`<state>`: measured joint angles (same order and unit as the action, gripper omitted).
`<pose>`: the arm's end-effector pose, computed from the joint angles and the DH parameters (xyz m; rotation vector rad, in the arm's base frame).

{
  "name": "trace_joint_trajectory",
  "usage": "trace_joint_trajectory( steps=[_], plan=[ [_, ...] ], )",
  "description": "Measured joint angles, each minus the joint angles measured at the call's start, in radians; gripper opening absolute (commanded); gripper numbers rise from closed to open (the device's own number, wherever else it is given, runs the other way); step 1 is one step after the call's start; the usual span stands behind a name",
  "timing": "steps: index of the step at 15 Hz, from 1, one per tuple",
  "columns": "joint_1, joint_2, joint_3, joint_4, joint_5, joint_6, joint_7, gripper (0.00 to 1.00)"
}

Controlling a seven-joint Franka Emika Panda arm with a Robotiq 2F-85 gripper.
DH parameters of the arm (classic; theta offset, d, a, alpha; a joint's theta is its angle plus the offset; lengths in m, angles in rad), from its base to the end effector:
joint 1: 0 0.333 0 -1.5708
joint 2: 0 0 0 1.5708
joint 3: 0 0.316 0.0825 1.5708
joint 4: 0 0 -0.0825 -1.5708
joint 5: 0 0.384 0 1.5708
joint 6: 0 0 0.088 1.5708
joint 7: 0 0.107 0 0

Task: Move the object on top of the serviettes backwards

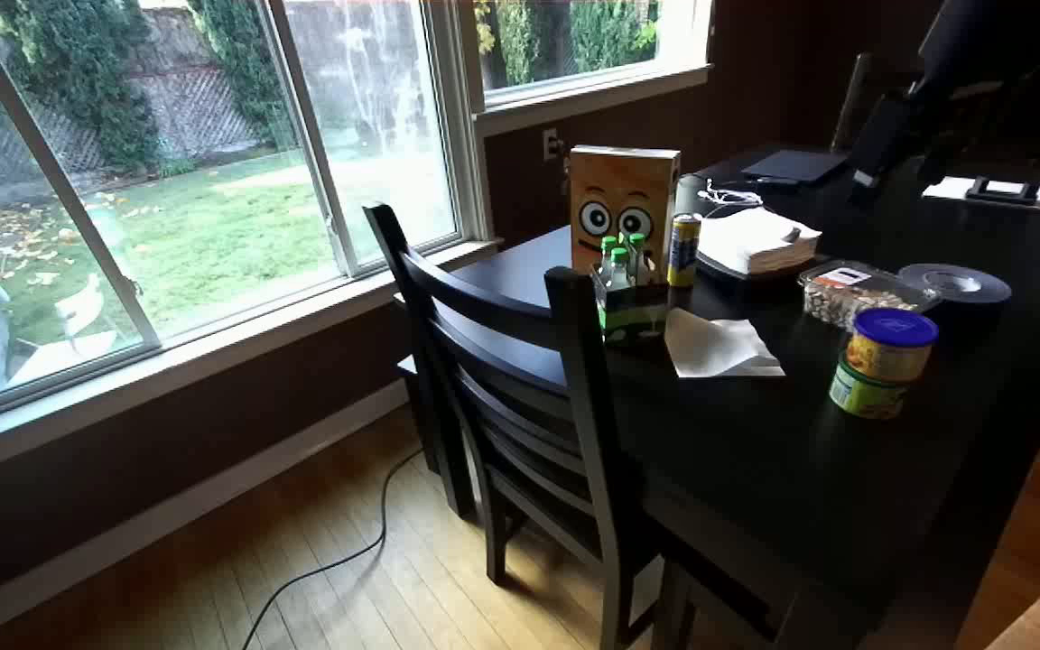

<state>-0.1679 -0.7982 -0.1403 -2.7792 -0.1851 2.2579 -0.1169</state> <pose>0.3149 -0.1036 0.4540 3.0049 -0.0981 0.3923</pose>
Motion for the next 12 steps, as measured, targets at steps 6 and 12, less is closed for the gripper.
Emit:
trace_joint_trajectory(
  steps=[6, 12],
  plan=[
    [0.000, 0.002, 0.000, 0.000, 0.000, 0.000, 0.000, 1.00],
    [-0.007, 0.022, -0.026, 0.014, 0.000, 0.047, -0.005, 1.00]
  ],
)
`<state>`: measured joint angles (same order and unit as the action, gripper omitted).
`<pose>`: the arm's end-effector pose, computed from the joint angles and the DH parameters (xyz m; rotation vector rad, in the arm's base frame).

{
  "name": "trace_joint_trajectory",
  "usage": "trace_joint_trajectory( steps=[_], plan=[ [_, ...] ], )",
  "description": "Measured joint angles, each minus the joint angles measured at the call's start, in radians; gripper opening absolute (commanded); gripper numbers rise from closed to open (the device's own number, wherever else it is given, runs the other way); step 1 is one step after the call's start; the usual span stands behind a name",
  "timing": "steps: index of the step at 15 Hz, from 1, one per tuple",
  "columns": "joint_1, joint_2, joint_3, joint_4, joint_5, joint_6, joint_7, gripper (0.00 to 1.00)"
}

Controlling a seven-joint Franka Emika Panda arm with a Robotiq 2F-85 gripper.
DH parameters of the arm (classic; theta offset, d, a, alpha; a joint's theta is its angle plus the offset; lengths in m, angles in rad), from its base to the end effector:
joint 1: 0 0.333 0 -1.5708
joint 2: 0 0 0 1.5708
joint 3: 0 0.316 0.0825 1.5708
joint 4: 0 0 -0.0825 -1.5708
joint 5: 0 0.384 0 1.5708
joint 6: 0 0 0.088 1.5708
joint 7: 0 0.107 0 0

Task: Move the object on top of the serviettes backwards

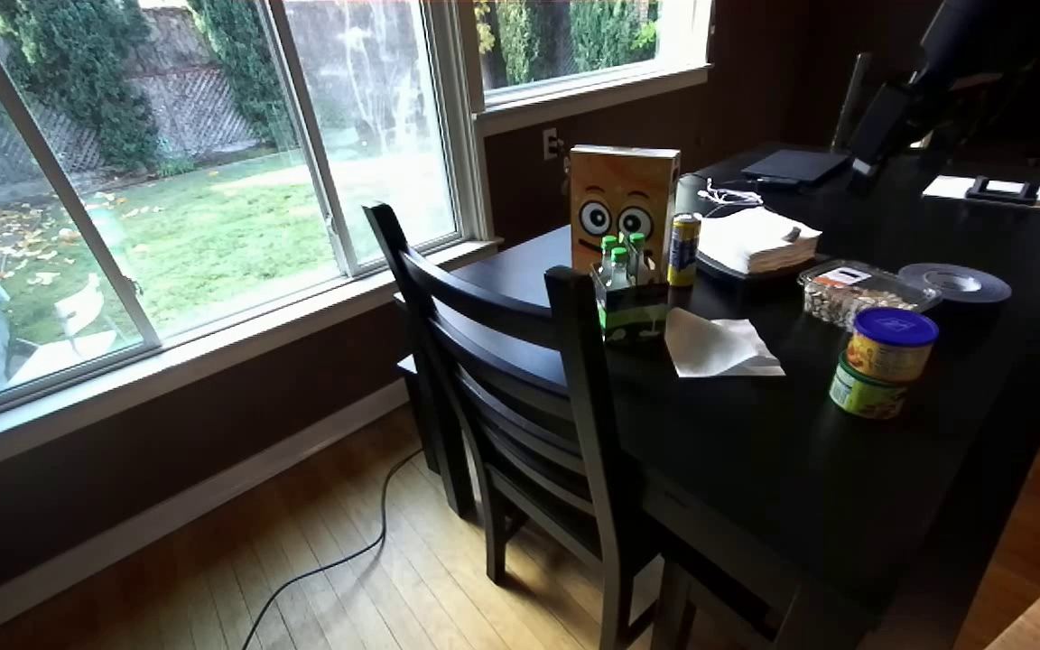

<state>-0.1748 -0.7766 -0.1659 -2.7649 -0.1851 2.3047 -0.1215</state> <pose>0.3199 -0.1160 0.4583 3.0010 -0.1320 0.4521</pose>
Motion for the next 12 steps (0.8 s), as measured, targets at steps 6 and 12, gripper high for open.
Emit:
trace_joint_trajectory(
  steps=[6, 12],
  plan=[
    [0.043, 0.202, -0.234, 0.128, 0.109, 0.136, -0.207, 1.00],
    [0.217, 0.519, -0.462, 0.389, 0.291, 0.133, -0.387, 1.00]
  ],
)
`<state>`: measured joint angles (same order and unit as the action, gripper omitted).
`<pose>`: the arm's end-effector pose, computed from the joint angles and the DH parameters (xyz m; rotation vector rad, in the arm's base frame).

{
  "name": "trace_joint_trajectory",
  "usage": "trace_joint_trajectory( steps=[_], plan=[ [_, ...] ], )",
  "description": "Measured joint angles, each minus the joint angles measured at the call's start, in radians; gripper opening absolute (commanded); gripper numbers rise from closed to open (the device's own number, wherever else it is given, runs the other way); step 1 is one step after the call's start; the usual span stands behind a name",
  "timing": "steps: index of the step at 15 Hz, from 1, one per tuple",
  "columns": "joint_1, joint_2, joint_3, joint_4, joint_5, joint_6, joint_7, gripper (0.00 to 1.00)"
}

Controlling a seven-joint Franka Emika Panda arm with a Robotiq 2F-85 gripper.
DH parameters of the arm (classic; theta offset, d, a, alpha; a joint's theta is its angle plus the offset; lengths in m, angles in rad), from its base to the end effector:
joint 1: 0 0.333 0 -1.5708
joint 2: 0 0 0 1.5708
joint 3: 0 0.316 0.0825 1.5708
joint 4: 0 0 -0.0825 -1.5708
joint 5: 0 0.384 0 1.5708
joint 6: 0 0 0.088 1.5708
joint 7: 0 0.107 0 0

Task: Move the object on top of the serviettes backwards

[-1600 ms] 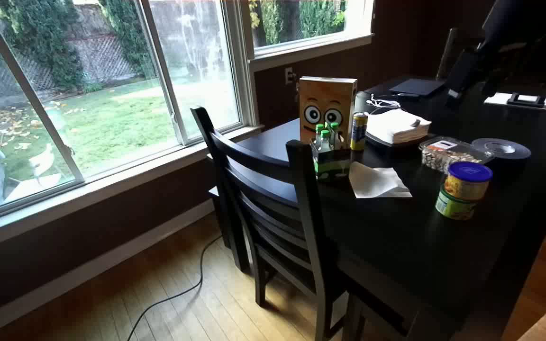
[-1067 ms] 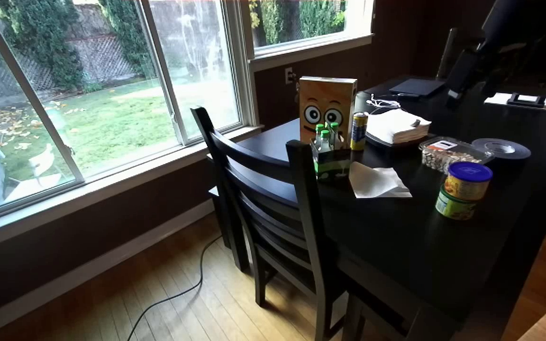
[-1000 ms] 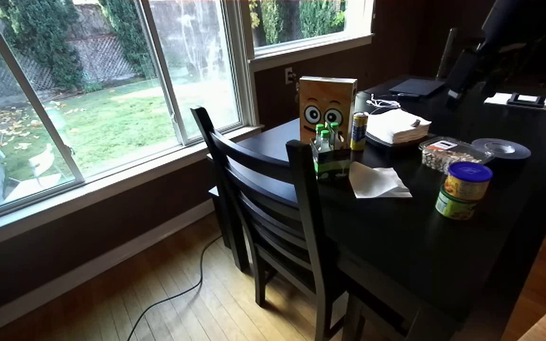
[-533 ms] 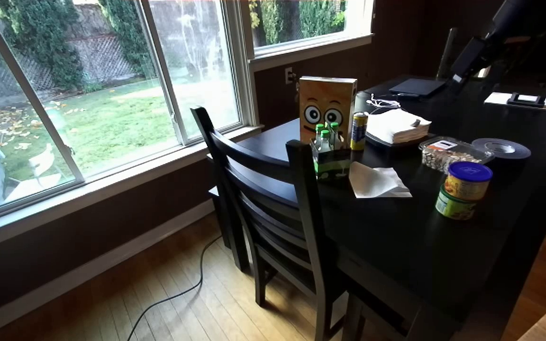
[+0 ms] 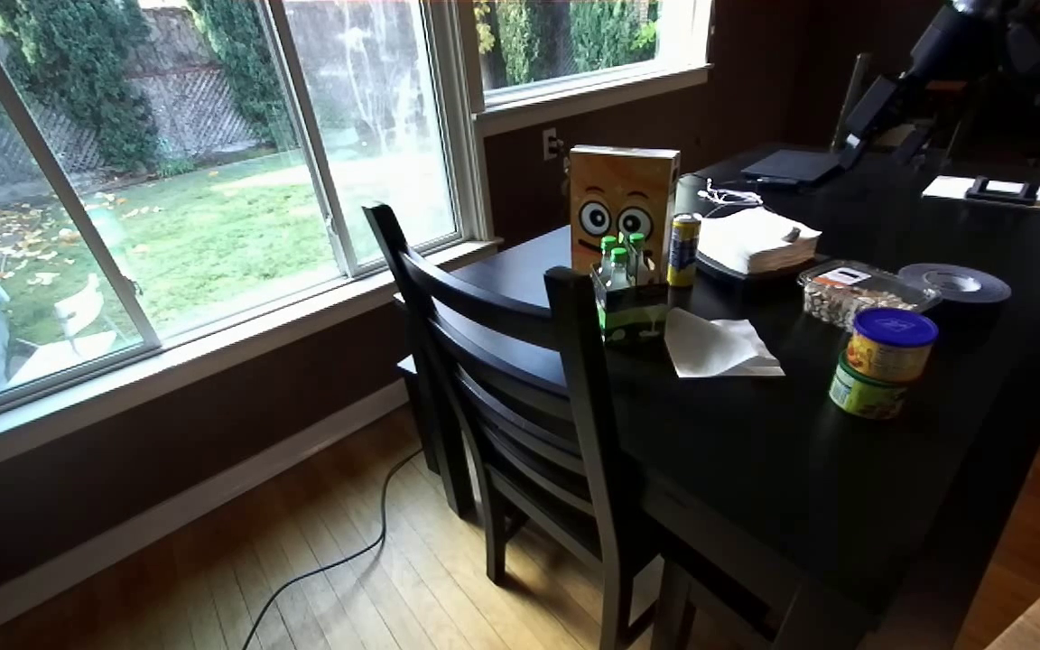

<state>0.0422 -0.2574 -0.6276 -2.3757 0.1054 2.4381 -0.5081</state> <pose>0.4069 -0.2781 0.4319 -3.0283 0.2327 -0.5302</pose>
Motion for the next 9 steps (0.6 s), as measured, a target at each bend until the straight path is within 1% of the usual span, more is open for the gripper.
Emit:
trace_joint_trajectory(
  steps=[2, 4, 5, 6, 7, 8, 9],
  plan=[
    [0.044, 0.111, -0.042, 0.085, 0.075, 0.001, -0.023, 1.00],
    [0.068, 0.223, -0.066, 0.167, 0.180, 0.002, -0.073, 1.00],
    [0.050, 0.277, -0.048, 0.210, 0.251, 0.002, -0.109, 1.00],
    [0.008, 0.328, -0.009, 0.252, 0.322, 0.002, -0.143, 1.00],
    [-0.043, 0.374, 0.036, 0.295, 0.371, -0.005, -0.149, 1.00],
    [-0.087, 0.412, 0.071, 0.334, 0.395, -0.017, -0.149, 1.00],
    [-0.113, 0.440, 0.089, 0.361, 0.407, -0.024, -0.149, 1.00]
  ],
)
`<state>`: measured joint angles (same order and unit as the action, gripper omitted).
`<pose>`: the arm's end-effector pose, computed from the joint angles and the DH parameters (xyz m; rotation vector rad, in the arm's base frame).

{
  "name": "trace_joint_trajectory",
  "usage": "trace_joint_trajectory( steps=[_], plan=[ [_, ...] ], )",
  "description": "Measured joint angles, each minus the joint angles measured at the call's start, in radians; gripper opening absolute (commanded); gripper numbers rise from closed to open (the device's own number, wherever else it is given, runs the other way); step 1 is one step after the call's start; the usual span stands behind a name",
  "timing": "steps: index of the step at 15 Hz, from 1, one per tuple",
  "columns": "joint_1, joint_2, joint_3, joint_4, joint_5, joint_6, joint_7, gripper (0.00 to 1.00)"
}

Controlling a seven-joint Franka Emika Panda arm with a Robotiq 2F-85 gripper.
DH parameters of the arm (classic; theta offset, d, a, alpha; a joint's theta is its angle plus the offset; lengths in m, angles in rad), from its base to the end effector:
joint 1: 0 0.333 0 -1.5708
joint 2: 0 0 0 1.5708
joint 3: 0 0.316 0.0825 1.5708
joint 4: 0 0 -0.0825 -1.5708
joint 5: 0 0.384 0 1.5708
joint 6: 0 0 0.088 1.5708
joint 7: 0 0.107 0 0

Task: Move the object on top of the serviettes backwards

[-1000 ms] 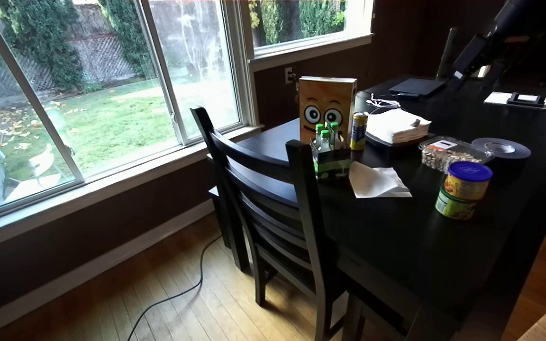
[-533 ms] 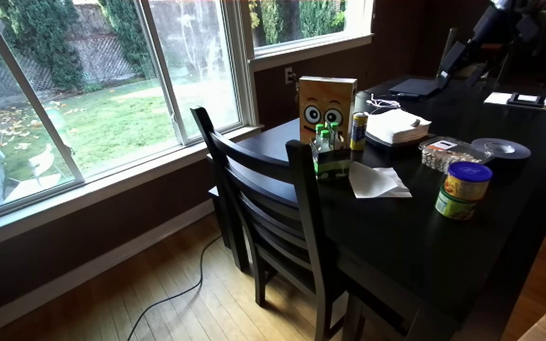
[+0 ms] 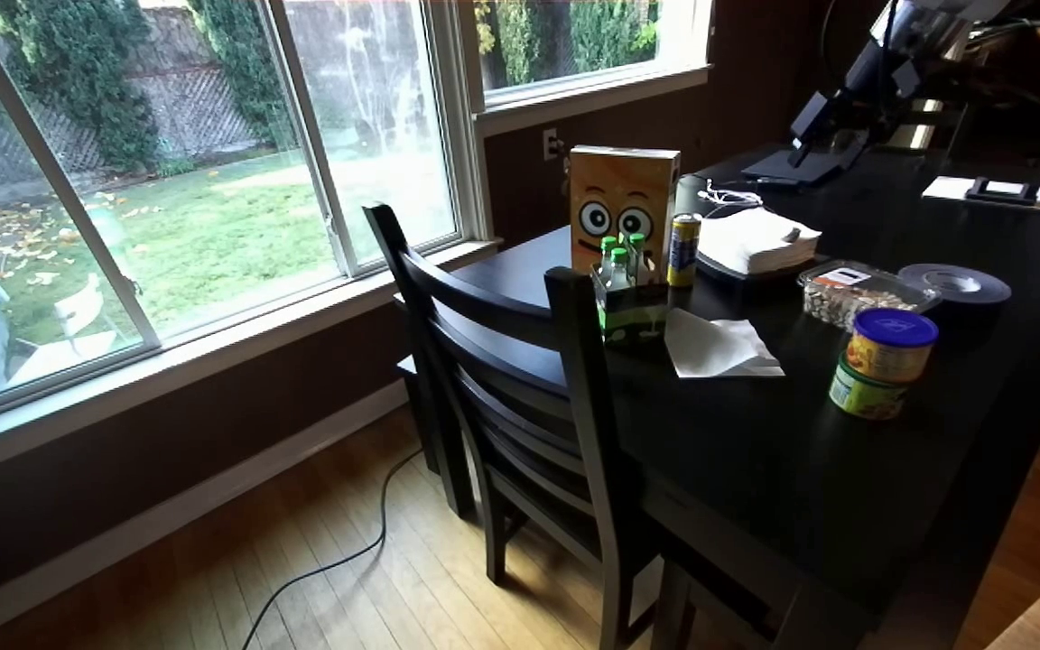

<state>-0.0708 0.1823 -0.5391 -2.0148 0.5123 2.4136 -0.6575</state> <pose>0.5041 -0.3359 0.4004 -2.9714 0.4131 -0.5687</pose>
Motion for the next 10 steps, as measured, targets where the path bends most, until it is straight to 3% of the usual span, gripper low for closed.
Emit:
trace_joint_trajectory(
  steps=[5, 10],
  plan=[
    [-0.019, 0.025, 0.010, 0.032, 0.007, -0.015, 0.001, 1.00],
    [-0.178, 0.044, 0.175, 0.036, -0.008, 0.027, 0.004, 1.00]
  ],
)
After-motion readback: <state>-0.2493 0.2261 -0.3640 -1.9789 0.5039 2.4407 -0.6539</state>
